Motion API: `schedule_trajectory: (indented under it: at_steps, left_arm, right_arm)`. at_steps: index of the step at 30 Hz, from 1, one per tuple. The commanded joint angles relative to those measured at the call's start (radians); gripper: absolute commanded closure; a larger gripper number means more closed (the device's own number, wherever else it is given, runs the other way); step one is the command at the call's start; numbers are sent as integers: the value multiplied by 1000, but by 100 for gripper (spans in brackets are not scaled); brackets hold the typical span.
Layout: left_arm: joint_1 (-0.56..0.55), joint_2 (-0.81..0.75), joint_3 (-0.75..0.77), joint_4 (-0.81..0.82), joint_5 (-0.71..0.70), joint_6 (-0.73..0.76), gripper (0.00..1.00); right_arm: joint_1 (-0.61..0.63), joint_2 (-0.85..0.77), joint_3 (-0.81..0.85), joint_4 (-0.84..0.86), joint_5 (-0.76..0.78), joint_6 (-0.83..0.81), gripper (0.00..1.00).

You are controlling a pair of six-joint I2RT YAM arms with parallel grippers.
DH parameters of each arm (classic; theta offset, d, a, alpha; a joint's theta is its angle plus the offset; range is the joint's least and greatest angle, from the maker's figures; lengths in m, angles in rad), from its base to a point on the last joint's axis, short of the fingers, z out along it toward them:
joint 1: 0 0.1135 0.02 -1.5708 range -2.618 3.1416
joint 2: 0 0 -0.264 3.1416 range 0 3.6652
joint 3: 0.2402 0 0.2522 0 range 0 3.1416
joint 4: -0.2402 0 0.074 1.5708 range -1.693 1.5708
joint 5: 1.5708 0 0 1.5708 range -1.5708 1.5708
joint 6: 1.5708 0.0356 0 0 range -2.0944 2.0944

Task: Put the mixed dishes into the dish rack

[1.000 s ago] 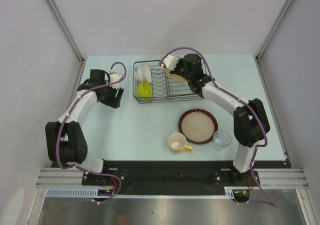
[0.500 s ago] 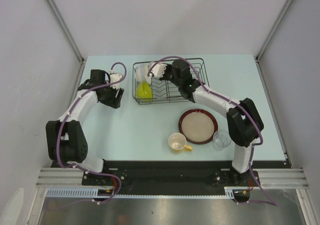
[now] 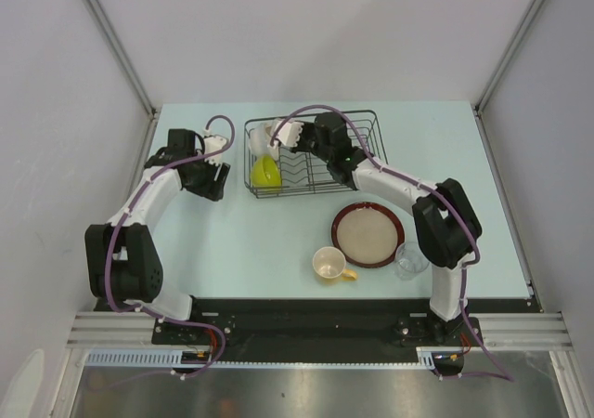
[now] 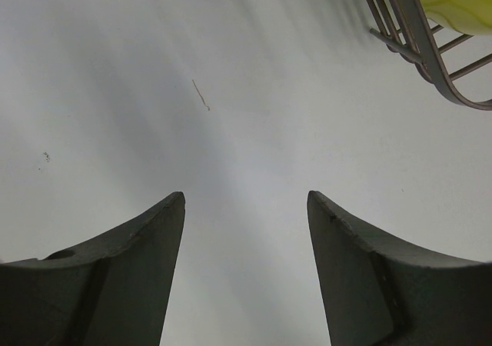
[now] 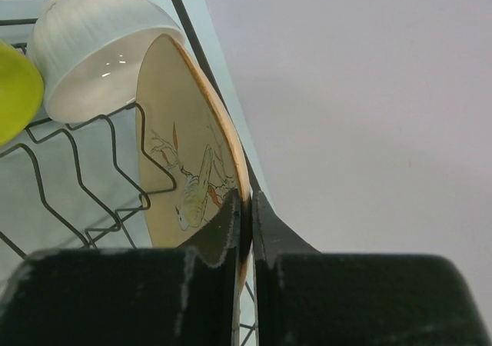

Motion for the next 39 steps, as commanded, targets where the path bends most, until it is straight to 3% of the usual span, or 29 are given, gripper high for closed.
schedule_trajectory:
  at_steps: [1, 2, 3, 9, 29, 39]
  left_arm:
    - [9, 6, 1, 38, 30, -19, 30]
    - [9, 6, 1, 37, 31, -20, 30]
    - [9, 4, -2, 37, 30, -20, 30]
    - [9, -7, -11, 35, 15, 1, 30]
    - [9, -8, -13, 17, 12, -5, 30]
    - [9, -17, -1, 9, 25, -17, 30]
  right_arm:
    - [30, 12, 66, 134, -75, 35, 87]
    - [29, 21, 66, 138, -72, 38, 79]
    - [29, 29, 67, 146, -63, 53, 58]
    - [18, 69, 104, 164, -18, 126, 27]
    - [-53, 134, 241, 226, 2, 259, 25]
    - [-122, 123, 314, 83, 74, 443, 26]
